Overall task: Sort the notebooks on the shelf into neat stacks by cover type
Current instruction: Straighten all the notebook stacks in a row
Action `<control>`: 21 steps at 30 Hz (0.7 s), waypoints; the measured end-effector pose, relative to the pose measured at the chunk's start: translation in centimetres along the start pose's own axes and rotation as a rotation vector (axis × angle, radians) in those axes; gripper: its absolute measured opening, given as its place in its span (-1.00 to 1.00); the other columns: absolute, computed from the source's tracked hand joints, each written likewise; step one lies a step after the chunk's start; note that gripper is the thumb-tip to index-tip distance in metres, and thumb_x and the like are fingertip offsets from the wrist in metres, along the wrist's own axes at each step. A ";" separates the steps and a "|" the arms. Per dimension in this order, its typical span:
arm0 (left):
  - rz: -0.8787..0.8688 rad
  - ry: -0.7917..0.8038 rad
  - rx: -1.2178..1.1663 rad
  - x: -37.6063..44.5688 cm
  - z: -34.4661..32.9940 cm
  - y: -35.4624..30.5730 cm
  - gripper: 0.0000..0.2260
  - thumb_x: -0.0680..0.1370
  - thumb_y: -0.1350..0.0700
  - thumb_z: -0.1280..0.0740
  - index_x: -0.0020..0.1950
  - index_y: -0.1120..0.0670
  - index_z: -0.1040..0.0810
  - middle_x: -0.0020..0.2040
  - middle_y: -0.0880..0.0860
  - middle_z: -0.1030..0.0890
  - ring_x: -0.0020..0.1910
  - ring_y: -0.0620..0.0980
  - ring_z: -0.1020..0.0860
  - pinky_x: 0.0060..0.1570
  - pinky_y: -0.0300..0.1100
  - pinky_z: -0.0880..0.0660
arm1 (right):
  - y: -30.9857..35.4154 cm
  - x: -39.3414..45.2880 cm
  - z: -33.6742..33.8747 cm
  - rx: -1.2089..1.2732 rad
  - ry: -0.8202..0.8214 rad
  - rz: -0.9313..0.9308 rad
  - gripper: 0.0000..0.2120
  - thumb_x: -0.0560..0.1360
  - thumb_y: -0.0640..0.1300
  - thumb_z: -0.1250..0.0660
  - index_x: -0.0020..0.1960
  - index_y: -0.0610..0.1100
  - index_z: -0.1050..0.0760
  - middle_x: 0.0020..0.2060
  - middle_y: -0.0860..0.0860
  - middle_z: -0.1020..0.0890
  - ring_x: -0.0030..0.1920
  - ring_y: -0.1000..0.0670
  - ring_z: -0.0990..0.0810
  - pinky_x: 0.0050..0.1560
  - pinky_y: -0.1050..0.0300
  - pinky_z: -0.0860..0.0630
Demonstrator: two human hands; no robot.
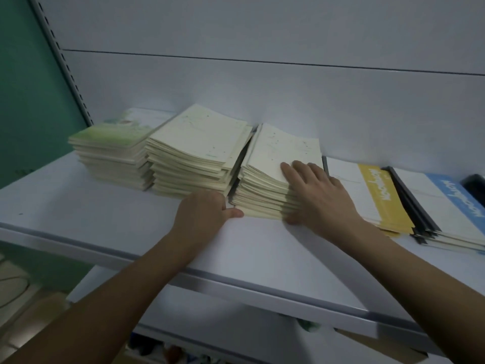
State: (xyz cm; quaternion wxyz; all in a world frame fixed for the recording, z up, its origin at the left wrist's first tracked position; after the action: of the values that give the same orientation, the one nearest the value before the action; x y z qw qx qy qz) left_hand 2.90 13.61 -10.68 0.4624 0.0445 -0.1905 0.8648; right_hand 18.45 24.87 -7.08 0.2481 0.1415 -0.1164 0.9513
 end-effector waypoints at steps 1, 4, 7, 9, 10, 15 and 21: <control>0.002 -0.004 0.013 0.0 -0.1 0.1 -0.53 0.45 -0.28 -0.35 -0.23 0.15 -0.55 -0.22 0.06 -0.61 -0.15 0.04 -0.54 -0.10 -0.09 -0.48 | 0.0 -0.1 0.1 0.020 -0.005 0.012 -0.04 0.25 -0.01 -0.54 0.48 -0.04 -0.06 0.33 0.03 -0.29 0.29 -0.10 -0.31 0.07 0.00 -0.40; -0.007 -0.067 0.018 0.6 0.3 0.6 -0.57 0.48 -0.25 -0.34 -0.29 0.11 -0.45 -0.25 0.06 -0.56 -0.17 0.06 -0.52 -0.17 -0.11 -0.41 | 0.0 -0.2 0.4 0.067 -0.016 0.052 -0.12 0.32 -0.10 -0.48 0.51 -0.11 -0.07 0.37 -0.03 -0.27 0.31 -0.14 -0.27 0.05 0.01 -0.41; -0.054 -0.171 0.001 1.0 0.8 1.0 -0.56 0.46 -0.19 -0.40 -0.38 0.09 -0.35 -0.37 0.05 -0.45 -0.30 0.06 -0.43 -0.28 -0.15 -0.30 | 0.1 -0.2 0.3 0.089 -0.008 0.061 -0.13 0.34 -0.16 -0.47 0.52 -0.15 -0.09 0.39 -0.07 -0.27 0.33 -0.17 -0.26 0.04 -0.01 -0.42; -0.117 -0.242 0.009 0.5 0.9 0.8 -0.54 0.43 -0.14 -0.46 -0.43 0.11 -0.34 -0.45 0.08 -0.44 -0.38 0.07 -0.41 -0.36 -0.13 -0.34 | 0.3 -0.2 -0.1 0.130 0.000 0.045 -0.10 0.31 -0.20 -0.50 0.52 -0.18 -0.11 0.41 -0.11 -0.27 0.34 -0.21 -0.24 0.11 -0.08 -0.42; -0.118 -0.252 0.026 0.2 0.8 0.7 -0.55 0.43 -0.13 -0.47 -0.43 0.12 -0.36 -0.46 0.10 -0.47 -0.40 0.09 -0.43 -0.38 -0.12 -0.37 | 0.4 -0.1 -0.3 0.142 0.001 0.046 -0.08 0.29 -0.21 -0.52 0.52 -0.18 -0.12 0.41 -0.13 -0.27 0.34 -0.23 -0.25 0.15 -0.11 -0.42; -0.451 -0.431 0.044 -1.6 2.3 -2.8 -0.51 0.46 -0.15 -0.41 -0.53 0.08 -0.33 -0.61 -0.01 -0.36 -0.61 -0.02 -0.30 -0.55 -0.29 -0.23 | -0.8 -0.5 -0.5 0.297 0.018 0.057 0.11 0.22 0.35 -0.44 0.57 -0.05 0.01 0.49 -0.07 -0.20 0.47 -0.18 -0.16 0.43 -0.18 -0.22; -0.946 -0.294 -0.137 -3.5 4.5 -14.2 -0.63 0.58 -0.10 -0.27 -0.37 0.04 -0.54 -0.44 -0.06 -0.53 -0.41 -0.08 -0.44 -0.47 -0.26 -0.31 | -5.1 -3.9 -0.3 0.542 0.030 -0.214 0.18 0.20 0.40 -0.37 0.57 0.02 0.19 0.53 0.08 -0.04 0.49 0.12 0.02 0.43 0.21 0.00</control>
State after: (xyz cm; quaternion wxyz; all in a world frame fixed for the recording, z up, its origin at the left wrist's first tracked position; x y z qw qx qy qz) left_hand 16.01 16.26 -3.28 0.7739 0.2170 -0.2692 0.5306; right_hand 24.27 27.61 -7.87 0.3017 0.1999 0.1611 0.9182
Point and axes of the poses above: each hand's wrist, its own x-axis towards the middle knuckle, its own z-axis out of the back of the hand, y = z × x, the point moved 9 cm from there along x, towards the middle knuckle
